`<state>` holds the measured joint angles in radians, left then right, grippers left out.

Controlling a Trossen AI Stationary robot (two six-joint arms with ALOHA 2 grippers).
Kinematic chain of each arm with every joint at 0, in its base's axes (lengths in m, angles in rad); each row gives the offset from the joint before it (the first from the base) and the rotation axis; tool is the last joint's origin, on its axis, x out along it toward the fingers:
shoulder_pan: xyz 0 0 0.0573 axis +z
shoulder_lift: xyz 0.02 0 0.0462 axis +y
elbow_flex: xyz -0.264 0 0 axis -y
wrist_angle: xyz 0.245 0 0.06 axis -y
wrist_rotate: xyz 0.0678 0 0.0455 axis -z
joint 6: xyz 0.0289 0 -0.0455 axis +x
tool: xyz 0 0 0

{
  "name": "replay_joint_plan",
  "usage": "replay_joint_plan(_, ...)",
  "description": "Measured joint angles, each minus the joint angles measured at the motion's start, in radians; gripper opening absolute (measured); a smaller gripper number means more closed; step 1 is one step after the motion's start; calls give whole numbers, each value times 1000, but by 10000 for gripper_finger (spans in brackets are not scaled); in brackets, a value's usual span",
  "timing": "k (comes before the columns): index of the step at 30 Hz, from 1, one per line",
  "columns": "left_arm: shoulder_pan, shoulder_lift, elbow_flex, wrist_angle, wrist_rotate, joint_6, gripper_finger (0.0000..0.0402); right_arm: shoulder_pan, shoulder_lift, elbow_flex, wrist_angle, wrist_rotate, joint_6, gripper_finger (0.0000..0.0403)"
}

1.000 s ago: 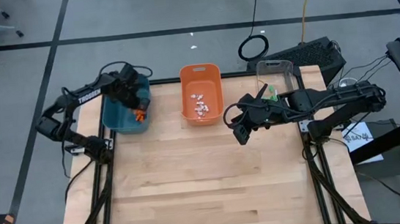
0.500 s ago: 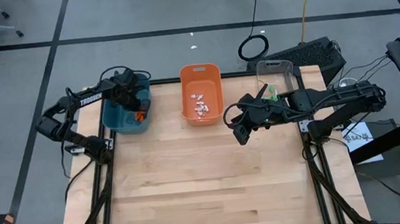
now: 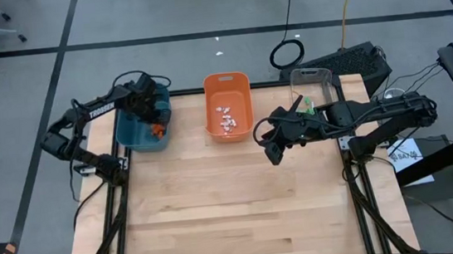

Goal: Sort Halloween decoration
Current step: Return to Home Position

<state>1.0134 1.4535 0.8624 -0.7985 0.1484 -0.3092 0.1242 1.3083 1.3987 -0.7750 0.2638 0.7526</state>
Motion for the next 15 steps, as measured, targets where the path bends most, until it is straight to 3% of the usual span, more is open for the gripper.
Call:
replay_joint_plan(9,-43,-135,194,-114,40,-8,178,-15,-31,0,54,-74,-197,112)
replay_joint_plan(15,-123,-293,328,-105,83,50,138,-71,-93,0,57,-88,-337,62)
